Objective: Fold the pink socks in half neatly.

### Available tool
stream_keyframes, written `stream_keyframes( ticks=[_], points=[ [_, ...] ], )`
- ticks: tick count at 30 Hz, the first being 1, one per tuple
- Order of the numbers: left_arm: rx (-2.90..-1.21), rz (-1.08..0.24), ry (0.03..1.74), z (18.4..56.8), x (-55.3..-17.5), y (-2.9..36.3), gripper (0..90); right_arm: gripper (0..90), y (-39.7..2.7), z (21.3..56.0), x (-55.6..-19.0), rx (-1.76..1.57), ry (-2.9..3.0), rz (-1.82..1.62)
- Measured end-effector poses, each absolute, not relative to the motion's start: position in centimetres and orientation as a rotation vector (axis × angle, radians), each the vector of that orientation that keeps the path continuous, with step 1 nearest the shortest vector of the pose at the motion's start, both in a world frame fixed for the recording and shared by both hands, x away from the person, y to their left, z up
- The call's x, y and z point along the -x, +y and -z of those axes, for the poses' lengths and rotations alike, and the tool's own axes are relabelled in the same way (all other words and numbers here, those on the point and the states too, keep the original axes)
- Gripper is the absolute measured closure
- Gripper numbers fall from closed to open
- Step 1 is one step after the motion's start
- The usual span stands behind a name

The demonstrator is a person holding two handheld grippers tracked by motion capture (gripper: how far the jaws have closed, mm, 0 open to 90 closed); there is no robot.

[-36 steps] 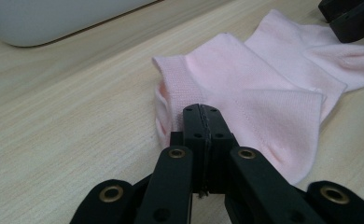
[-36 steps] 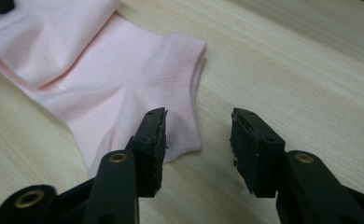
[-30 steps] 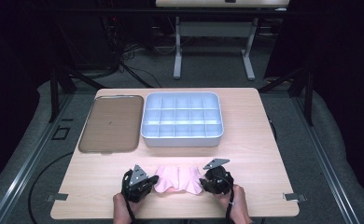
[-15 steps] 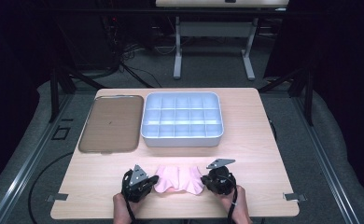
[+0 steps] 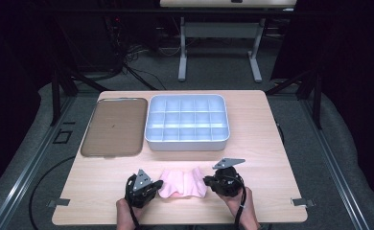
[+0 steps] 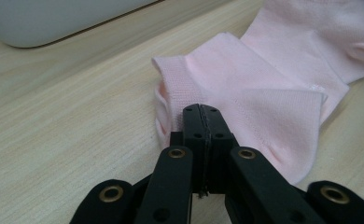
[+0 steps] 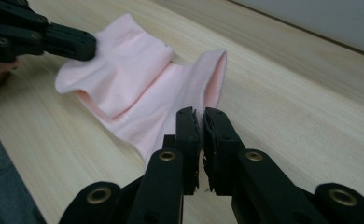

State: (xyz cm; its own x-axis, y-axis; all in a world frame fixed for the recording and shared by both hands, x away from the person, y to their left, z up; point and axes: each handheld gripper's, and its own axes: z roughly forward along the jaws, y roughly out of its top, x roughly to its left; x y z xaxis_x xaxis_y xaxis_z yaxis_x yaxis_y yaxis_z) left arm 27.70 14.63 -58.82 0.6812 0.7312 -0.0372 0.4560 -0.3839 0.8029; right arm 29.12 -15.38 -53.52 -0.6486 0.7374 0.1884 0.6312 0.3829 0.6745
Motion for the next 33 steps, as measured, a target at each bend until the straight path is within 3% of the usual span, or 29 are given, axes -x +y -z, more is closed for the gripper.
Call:
stream_keyframes(
  ticks=[13, 33],
  points=[
    [-2.043, -0.410, 0.911, 58.8, -27.7, 14.6, 89.7, 84.7, -12.8, 51.2, -29.8, -1.139, 2.539, -1.161],
    [-2.047, -0.405, 0.909, 58.8, -27.7, 14.6, 89.7, 84.7, -7.3, 50.4, -31.2, -1.012, 2.620, -1.142]
  ],
)
